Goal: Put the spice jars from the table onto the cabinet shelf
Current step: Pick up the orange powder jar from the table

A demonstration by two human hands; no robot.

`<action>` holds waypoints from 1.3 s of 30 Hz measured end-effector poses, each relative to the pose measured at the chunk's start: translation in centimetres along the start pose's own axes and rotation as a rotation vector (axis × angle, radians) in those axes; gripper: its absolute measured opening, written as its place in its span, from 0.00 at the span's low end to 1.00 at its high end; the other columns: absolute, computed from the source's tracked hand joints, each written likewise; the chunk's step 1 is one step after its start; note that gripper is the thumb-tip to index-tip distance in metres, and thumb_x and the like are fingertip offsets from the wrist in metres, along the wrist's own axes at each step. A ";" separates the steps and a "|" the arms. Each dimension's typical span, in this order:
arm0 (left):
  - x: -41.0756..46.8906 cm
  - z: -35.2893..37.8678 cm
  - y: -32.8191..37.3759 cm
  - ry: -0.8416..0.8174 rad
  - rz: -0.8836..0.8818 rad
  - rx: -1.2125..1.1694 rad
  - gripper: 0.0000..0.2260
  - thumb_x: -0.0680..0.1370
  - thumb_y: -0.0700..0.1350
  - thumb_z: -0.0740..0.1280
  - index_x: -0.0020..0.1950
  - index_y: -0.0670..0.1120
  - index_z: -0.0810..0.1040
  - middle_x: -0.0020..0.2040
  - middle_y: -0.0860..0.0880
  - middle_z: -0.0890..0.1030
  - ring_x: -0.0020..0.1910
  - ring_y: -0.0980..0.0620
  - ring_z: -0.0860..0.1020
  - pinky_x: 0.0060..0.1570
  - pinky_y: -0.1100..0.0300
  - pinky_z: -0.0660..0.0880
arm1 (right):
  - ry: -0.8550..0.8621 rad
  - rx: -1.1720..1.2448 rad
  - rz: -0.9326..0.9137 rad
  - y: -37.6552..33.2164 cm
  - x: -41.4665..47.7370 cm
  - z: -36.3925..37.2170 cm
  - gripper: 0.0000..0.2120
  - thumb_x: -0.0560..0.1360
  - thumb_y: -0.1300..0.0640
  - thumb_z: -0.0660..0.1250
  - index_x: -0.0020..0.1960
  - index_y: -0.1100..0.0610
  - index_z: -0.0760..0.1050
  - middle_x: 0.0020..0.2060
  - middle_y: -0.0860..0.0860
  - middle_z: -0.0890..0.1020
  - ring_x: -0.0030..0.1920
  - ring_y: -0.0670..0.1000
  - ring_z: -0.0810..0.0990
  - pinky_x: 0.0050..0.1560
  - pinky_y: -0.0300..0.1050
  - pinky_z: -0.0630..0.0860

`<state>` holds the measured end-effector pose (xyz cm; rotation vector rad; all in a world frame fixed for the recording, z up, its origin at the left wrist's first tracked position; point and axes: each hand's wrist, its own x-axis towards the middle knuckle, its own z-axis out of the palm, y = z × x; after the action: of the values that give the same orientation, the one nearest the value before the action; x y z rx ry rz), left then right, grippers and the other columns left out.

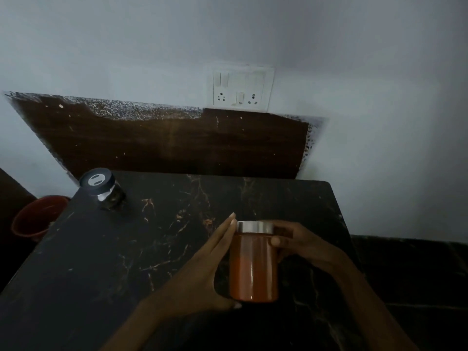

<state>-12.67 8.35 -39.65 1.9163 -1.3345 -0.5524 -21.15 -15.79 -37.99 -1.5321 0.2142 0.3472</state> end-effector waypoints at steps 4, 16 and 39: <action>-1.3 1.3 0.9 0.035 -0.007 -0.052 0.58 0.63 0.57 0.78 0.73 0.63 0.33 0.75 0.62 0.37 0.73 0.62 0.53 0.66 0.59 0.70 | 0.012 0.003 0.012 0.9 -1.3 1.6 0.22 0.67 0.43 0.70 0.60 0.38 0.72 0.57 0.45 0.78 0.55 0.47 0.80 0.46 0.42 0.79; -3.1 2.4 1.4 0.082 -0.057 -0.164 0.57 0.63 0.53 0.79 0.75 0.60 0.38 0.75 0.63 0.43 0.71 0.63 0.58 0.58 0.64 0.75 | -0.089 -0.306 0.049 2.6 -5.0 4.6 0.60 0.59 0.52 0.79 0.61 0.19 0.34 0.75 0.44 0.49 0.70 0.45 0.59 0.66 0.44 0.64; -2.5 2.3 3.1 0.094 -0.019 -0.196 0.56 0.61 0.57 0.79 0.74 0.65 0.40 0.74 0.65 0.40 0.73 0.64 0.51 0.65 0.63 0.70 | -0.024 -0.421 0.005 1.1 -6.1 4.6 0.60 0.58 0.50 0.81 0.65 0.22 0.36 0.67 0.32 0.51 0.68 0.45 0.60 0.64 0.46 0.66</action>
<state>-17.07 9.36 -38.91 1.7744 -1.1606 -0.5733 -27.62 -11.78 -36.76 -1.9413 0.1302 0.4335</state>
